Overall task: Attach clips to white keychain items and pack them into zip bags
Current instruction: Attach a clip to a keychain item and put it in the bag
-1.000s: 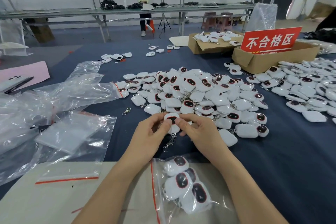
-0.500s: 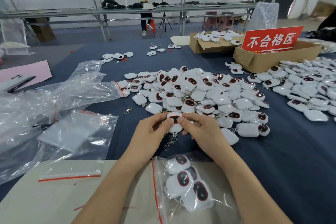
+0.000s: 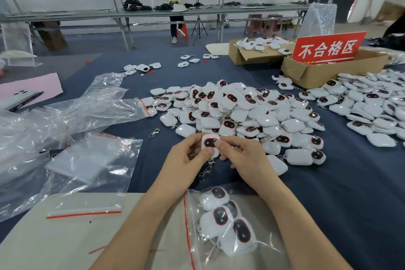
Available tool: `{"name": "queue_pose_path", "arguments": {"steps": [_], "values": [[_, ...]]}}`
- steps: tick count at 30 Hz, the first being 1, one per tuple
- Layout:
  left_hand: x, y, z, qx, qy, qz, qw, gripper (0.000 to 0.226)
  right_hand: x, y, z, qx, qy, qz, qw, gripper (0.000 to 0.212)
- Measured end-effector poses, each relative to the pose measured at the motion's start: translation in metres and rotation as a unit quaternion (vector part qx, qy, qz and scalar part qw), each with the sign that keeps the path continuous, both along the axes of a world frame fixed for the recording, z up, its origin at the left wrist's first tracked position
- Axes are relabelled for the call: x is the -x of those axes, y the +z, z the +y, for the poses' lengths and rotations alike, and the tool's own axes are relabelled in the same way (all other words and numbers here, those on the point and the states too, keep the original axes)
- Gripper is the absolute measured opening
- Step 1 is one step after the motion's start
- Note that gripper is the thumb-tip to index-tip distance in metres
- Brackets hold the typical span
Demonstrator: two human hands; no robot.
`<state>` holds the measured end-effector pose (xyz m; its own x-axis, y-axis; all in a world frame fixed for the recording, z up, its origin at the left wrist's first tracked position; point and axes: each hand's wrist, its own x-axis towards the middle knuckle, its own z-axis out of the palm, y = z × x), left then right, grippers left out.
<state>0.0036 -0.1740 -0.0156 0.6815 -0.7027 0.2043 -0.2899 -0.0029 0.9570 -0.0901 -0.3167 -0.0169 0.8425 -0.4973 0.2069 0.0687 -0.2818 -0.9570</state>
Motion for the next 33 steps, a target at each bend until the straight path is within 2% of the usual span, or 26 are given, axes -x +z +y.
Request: {"name": "queue_pose_path", "arguments": {"steps": [3, 8, 14, 17, 20, 24, 27, 31, 33], "values": [[0.000, -0.002, -0.001, -0.006, -0.019, -0.004, 1.000, 0.029, 0.000, 0.001, 0.001, 0.007, 0.003, -0.002, 1.000, 0.034], [-0.002, -0.002, 0.001, 0.000, -0.009, -0.005, 1.000, 0.027, 0.001, -0.001, 0.000, 0.013, 0.006, 0.003, 1.000, 0.034], [-0.002, -0.002, 0.001, -0.003, -0.007, -0.019, 1.000, 0.029, 0.000, -0.002, 0.000, 0.009, 0.002, 0.009, 1.000, 0.032], [-0.001, -0.004, -0.001, -0.008, 0.026, -0.007, 1.000, 0.027, -0.001, -0.002, 0.000, 0.003, -0.005, 0.015, 1.000, 0.032], [0.003, -0.004, -0.004, -0.018, 0.055, -0.005, 0.998, 0.025, -0.002, -0.004, 0.001, -0.011, -0.021, 0.004, 1.000, 0.024], [0.008, -0.002, -0.003, -0.012, 0.009, -0.020, 1.000, 0.019, -0.002, -0.005, 0.000, -0.030, -0.036, 0.000, 0.999, 0.022], [0.009, -0.001, -0.003, -0.013, 0.009, -0.030, 0.999, 0.021, 0.001, -0.002, 0.001, -0.068, -0.002, -0.005, 0.998, 0.029], [0.006, -0.003, -0.003, -0.013, 0.044, -0.032, 0.998, 0.031, 0.001, 0.001, 0.004, -0.173, 0.087, -0.011, 0.981, 0.036], [0.004, -0.004, -0.002, -0.026, 0.053, -0.048, 0.997, 0.035, 0.000, -0.001, 0.005, -0.178, 0.114, -0.003, 0.977, 0.041]]}}
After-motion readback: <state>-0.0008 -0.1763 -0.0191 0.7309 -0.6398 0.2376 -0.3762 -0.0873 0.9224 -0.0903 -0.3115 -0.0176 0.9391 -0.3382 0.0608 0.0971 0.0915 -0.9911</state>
